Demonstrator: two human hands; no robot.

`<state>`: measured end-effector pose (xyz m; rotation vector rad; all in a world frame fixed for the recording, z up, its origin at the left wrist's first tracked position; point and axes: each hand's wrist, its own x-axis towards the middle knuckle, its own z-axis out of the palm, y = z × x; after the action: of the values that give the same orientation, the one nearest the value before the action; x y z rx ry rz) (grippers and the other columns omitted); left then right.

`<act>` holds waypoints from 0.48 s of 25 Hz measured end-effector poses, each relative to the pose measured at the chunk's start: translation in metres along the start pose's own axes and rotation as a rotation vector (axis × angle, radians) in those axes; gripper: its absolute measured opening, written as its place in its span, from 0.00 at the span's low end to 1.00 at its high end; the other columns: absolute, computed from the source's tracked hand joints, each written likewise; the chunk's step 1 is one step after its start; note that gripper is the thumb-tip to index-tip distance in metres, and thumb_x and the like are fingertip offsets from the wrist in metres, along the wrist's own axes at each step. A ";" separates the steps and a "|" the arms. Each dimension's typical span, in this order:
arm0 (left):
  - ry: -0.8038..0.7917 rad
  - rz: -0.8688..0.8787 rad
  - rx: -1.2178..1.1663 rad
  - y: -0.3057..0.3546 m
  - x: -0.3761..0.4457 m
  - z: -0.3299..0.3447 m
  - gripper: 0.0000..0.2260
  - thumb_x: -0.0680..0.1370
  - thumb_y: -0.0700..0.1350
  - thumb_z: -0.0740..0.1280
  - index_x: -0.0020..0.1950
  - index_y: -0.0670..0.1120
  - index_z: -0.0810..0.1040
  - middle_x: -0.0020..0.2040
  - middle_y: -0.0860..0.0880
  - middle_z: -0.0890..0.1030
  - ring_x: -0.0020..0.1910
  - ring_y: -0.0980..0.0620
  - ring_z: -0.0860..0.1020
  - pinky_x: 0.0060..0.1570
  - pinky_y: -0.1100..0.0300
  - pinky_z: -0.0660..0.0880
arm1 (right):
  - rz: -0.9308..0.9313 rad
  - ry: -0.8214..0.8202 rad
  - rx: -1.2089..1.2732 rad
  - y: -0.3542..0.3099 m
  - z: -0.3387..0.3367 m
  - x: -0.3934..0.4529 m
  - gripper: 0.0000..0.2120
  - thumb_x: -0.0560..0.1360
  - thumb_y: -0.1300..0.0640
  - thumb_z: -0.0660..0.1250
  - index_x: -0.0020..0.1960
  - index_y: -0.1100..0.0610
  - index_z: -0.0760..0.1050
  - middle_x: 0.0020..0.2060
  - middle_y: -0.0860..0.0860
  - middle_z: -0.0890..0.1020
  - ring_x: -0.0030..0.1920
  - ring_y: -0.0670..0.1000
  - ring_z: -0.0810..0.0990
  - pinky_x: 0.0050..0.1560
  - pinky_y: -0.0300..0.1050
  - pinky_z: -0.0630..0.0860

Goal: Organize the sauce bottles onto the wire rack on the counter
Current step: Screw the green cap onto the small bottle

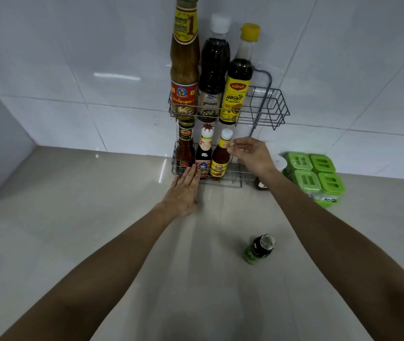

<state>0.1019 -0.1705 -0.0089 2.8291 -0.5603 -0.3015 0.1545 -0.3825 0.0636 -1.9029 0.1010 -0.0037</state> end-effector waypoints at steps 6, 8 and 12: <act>-0.130 0.129 -0.527 0.039 -0.016 0.025 0.43 0.72 0.46 0.75 0.80 0.48 0.53 0.80 0.47 0.55 0.79 0.49 0.51 0.77 0.54 0.51 | 0.059 -0.103 0.062 0.033 -0.029 -0.042 0.08 0.75 0.70 0.67 0.47 0.59 0.80 0.40 0.53 0.82 0.38 0.46 0.79 0.43 0.41 0.76; -0.181 0.162 -0.738 0.064 -0.024 0.041 0.42 0.69 0.45 0.78 0.78 0.47 0.59 0.77 0.48 0.62 0.76 0.51 0.59 0.75 0.59 0.55 | 0.068 -0.142 -0.106 0.065 -0.041 -0.060 0.15 0.73 0.75 0.63 0.46 0.57 0.80 0.40 0.51 0.82 0.34 0.38 0.79 0.41 0.41 0.73; -0.134 0.127 -0.931 0.099 -0.033 0.066 0.31 0.67 0.43 0.78 0.69 0.46 0.72 0.65 0.47 0.77 0.66 0.51 0.74 0.67 0.59 0.67 | -0.044 -0.305 -0.533 0.113 -0.060 -0.102 0.21 0.69 0.72 0.64 0.59 0.57 0.79 0.55 0.54 0.82 0.49 0.50 0.81 0.55 0.47 0.77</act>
<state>0.0217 -0.2595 -0.0399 1.8795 -0.4563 -0.5542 0.0421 -0.4682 -0.0190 -2.4112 -0.1638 0.3104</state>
